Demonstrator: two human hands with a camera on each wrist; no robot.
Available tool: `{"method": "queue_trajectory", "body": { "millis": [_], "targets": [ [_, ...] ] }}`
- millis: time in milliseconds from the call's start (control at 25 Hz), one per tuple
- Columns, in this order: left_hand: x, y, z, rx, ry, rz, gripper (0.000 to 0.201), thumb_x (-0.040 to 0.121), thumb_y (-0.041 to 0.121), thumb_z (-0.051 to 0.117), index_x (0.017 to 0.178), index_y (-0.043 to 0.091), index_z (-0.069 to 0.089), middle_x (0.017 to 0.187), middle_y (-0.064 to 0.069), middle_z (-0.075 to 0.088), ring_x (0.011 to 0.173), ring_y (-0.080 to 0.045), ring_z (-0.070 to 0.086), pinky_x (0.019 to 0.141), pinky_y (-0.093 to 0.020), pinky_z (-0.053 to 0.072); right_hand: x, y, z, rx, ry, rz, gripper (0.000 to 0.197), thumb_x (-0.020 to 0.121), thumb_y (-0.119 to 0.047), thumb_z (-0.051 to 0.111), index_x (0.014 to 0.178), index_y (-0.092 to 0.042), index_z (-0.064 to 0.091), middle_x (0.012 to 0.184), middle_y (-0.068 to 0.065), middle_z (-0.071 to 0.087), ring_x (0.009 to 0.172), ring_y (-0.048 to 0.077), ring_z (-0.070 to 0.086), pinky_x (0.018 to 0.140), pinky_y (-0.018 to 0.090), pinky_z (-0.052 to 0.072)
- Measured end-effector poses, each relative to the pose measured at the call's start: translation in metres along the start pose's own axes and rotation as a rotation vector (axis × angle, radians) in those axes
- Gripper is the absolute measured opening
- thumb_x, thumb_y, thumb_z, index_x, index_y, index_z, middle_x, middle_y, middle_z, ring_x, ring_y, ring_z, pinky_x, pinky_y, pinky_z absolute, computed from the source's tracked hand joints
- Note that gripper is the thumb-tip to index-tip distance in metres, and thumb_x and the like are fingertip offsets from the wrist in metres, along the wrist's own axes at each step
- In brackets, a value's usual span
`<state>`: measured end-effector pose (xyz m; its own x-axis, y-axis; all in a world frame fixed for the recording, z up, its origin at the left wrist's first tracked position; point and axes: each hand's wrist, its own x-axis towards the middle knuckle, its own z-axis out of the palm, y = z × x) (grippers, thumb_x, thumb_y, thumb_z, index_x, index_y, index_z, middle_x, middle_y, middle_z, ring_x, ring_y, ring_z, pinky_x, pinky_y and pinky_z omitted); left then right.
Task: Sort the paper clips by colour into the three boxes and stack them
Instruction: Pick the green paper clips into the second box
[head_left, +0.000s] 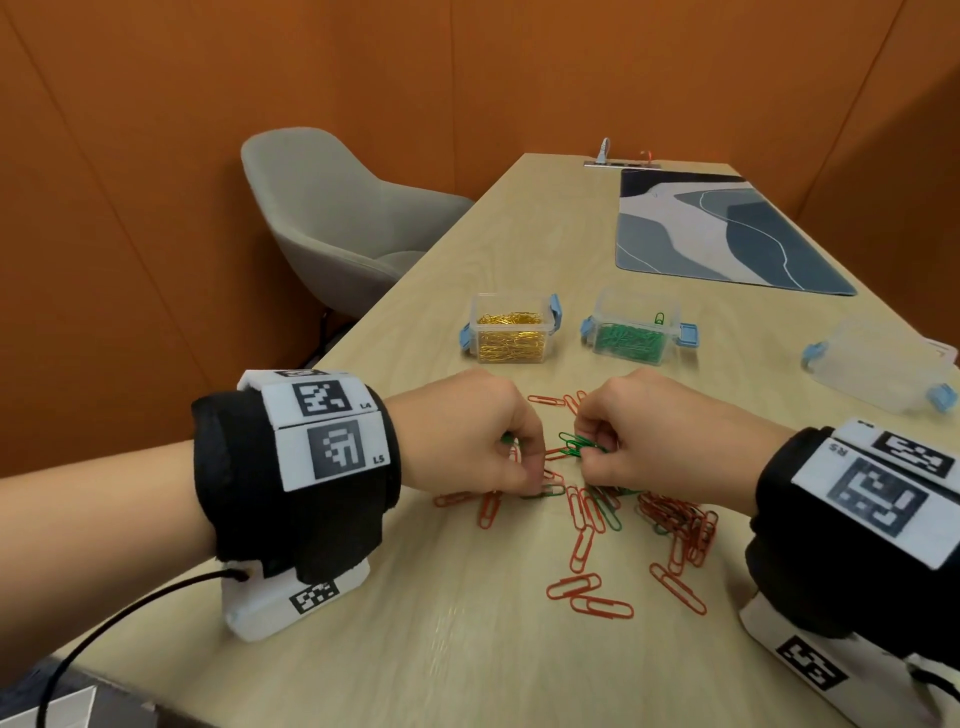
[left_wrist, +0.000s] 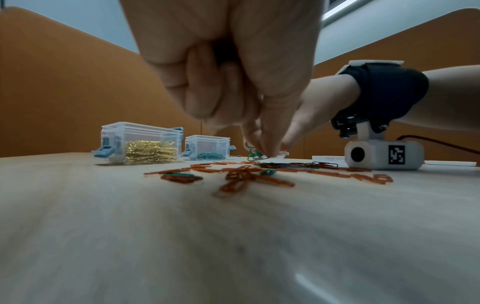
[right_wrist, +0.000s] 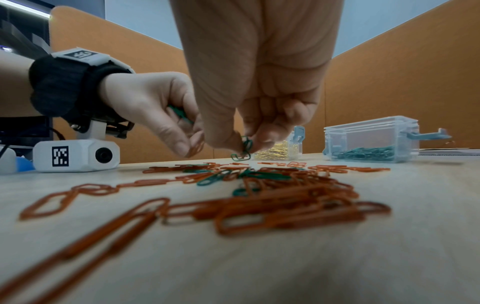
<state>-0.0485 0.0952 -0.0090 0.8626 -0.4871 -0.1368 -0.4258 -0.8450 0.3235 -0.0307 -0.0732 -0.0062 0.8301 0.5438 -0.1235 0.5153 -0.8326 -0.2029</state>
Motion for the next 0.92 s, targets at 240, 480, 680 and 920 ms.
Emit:
{"method": "queue_trajectory", "body": {
  "millis": [240,480,680,920],
  "targets": [
    [0.001,0.002,-0.003,0.019,0.121,-0.041,0.023,0.08,0.041,0.066,0.098,0.027,0.072,0.084,0.01,0.067,0.071,0.001,0.053,0.06,-0.008,0.039,0.0,0.0,-0.001,0.007,0.018,0.005,0.014,0.083,-0.025,0.058,0.074,-0.015,0.056,0.068,-0.002,0.051,0.067,0.018,0.051,0.056,0.023,0.039],
    [0.004,0.007,0.003,0.078,-0.048,-0.04,0.024,0.083,0.038,0.064,0.098,0.02,0.071,0.095,0.006,0.069,0.083,-0.009,0.06,0.076,-0.022,0.049,-0.005,-0.001,-0.001,0.033,0.007,-0.013,0.016,0.084,-0.025,0.057,0.08,-0.009,0.062,0.069,0.001,0.053,0.064,0.016,0.049,0.058,0.024,0.04],
    [0.002,0.008,0.005,0.068,-0.155,-0.083,0.025,0.085,0.037,0.06,0.093,0.014,0.065,0.079,0.003,0.057,0.063,-0.008,0.046,0.055,-0.015,0.037,-0.012,-0.002,-0.003,0.089,0.022,-0.031,0.022,0.085,-0.024,0.056,0.064,-0.019,0.049,0.062,-0.005,0.044,0.056,0.01,0.04,0.051,0.018,0.032],
    [0.005,-0.001,-0.011,-0.921,-0.106,-0.527,0.024,0.09,0.021,0.037,0.067,0.016,0.041,0.05,0.005,0.032,0.038,-0.008,0.024,0.033,-0.012,0.019,-0.014,0.0,-0.001,0.292,0.297,-0.1,0.011,0.084,-0.021,0.058,0.081,-0.013,0.063,0.064,-0.007,0.05,0.058,0.008,0.044,0.056,0.021,0.038]
  ]
}}
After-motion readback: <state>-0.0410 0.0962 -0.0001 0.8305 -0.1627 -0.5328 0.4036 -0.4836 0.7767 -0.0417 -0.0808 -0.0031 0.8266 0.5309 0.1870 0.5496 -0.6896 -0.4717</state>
